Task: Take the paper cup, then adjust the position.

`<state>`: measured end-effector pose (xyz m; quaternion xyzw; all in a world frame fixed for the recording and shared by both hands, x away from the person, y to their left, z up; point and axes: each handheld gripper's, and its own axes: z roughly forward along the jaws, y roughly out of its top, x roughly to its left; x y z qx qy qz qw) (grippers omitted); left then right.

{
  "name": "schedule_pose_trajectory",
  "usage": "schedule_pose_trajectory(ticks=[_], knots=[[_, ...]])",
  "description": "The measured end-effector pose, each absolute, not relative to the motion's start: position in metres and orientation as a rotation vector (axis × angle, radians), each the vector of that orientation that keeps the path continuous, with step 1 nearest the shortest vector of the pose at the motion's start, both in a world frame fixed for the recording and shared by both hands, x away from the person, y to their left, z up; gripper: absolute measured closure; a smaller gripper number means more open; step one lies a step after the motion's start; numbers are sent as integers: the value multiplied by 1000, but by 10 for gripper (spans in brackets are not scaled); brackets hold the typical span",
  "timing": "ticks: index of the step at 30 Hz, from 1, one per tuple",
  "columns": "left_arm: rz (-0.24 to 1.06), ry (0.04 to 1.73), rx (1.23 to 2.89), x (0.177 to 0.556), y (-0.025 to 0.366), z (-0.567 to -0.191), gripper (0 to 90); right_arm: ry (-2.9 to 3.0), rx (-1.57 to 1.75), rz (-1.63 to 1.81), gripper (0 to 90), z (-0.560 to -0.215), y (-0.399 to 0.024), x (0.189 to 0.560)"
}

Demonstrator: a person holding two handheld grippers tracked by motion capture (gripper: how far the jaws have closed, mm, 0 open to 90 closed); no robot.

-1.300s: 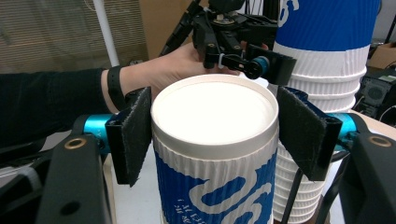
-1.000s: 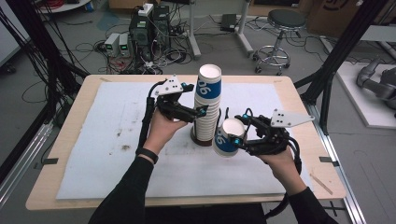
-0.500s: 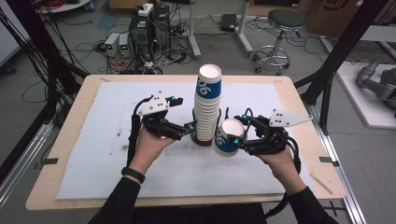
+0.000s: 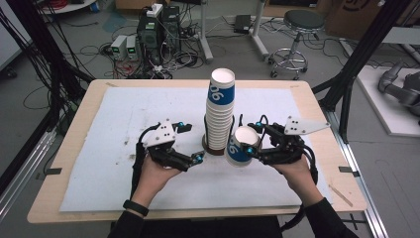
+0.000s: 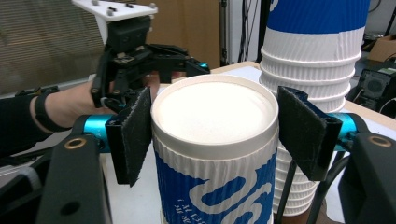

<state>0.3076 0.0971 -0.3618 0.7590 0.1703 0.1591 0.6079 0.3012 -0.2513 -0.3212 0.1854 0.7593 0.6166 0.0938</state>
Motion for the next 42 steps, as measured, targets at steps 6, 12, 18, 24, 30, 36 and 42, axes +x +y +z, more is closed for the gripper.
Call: schedule_pose_trajectory(ticks=[6,12,18,24,30,36,42], knots=[[359,382,1750,298,101,-369,70,2265,558,1820,307,-326,-251,303],[360,355,1759,294,103,-380,70,2276,584,1802,307,-331,-251,306],[334,355,1792,290,96,-393,70,2262,600,1812,308,-332,-254,308],[315,317,1802,285,83,-394,70,2262,611,1820,307,-332,-255,307],[284,311,1789,285,80,-396,70,2266,600,1822,307,-331,-254,306],[234,296,1766,285,73,-398,70,2282,580,1828,307,-332,-252,304],[217,271,1773,281,65,-398,70,2301,547,1840,307,-334,-248,301]])
